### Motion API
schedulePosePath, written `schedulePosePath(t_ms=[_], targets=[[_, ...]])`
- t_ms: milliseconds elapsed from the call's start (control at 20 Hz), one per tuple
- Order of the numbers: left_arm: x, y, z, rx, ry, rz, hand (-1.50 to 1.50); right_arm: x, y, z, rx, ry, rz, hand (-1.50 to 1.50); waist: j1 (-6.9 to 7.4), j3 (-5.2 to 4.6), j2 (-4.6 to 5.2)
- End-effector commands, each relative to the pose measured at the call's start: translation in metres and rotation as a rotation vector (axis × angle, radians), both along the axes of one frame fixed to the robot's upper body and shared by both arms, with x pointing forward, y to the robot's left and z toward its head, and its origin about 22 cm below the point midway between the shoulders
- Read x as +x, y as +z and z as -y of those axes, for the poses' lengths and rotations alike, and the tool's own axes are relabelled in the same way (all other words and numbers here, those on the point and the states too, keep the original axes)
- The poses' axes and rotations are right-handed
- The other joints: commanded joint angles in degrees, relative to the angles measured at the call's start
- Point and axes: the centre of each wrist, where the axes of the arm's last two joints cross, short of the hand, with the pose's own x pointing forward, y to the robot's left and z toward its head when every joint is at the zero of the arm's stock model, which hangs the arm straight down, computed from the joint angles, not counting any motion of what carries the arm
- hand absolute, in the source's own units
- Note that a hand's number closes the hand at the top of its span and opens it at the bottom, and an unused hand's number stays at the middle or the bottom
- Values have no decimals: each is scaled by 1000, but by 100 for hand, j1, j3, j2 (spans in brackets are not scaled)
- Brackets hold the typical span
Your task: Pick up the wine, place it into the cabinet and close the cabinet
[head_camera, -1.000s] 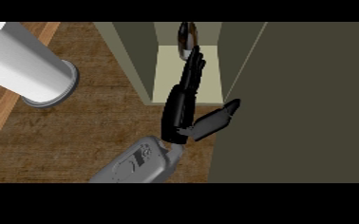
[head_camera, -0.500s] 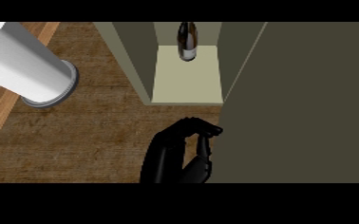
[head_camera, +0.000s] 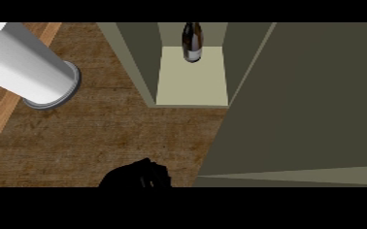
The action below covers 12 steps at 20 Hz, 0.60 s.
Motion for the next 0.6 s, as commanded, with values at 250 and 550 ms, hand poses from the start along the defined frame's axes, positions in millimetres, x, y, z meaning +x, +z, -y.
schedulePosePath(t_ms=[250,550], targets=[[-14,18,-68,1,-30,37,150,-21,-18,-36,0,368,-107,150,90,-13,7],[-14,22,-122,-10,33,58,150,-31,-15,-70,-10,399,-138,150,53,-23,-21]])
